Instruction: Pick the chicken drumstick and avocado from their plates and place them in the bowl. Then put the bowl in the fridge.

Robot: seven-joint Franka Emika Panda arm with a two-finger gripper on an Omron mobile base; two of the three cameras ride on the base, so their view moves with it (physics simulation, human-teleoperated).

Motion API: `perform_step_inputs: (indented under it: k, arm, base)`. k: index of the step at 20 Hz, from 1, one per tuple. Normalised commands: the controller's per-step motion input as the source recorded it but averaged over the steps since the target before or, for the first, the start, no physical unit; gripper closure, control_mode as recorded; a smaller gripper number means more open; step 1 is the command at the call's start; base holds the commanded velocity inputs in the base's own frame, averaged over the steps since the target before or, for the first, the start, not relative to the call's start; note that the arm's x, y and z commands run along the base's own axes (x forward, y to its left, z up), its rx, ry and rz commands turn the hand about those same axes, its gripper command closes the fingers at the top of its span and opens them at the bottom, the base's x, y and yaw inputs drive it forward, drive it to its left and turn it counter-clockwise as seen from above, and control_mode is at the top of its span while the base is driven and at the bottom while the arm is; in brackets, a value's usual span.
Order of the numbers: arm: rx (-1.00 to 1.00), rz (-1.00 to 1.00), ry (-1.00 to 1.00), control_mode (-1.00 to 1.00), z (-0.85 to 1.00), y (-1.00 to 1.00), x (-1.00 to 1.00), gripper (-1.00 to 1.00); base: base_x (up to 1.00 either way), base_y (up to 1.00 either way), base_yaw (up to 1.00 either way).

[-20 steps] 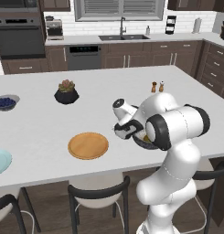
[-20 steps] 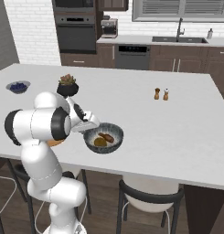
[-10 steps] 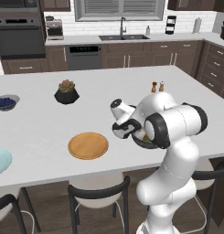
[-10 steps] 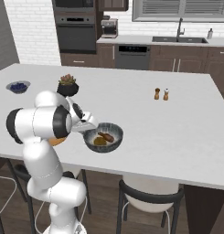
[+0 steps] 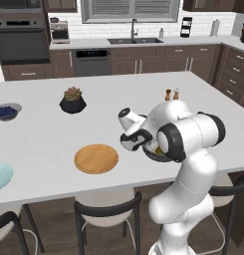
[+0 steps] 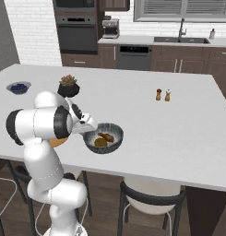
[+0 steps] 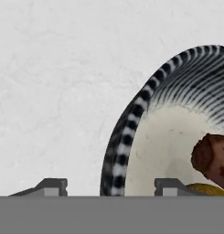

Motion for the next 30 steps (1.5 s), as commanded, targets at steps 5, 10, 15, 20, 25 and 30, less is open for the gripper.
perform_step_inputs:
  k: [5,10,15,20,25,30]
  arm:
    - [0.00,-0.04,0.00,-1.00,0.00,-0.12,-0.15,1.00]
    - [0.00,0.04,0.00,-1.00,0.00,-0.02,0.00,1.00]
    - [-0.02,0.21,0.04,-1.00,0.36,0.06,-0.06,1.00]
    - [-0.10,0.27,0.01,-1.00,0.88,0.31,-0.34,1.00]
    - [-0.03,0.32,0.12,-1.00,1.00,0.25,-0.40,1.00]
    - [0.15,0.39,0.06,-1.00,0.79,0.01,-0.80,1.00]
  base:
    - [0.00,0.00,0.00]
    - [0.00,0.00,0.00]
    - [0.00,0.00,0.00]
    - [0.00,0.00,0.00]
    - [0.00,0.00,0.00]
    - [0.00,0.00,0.00]
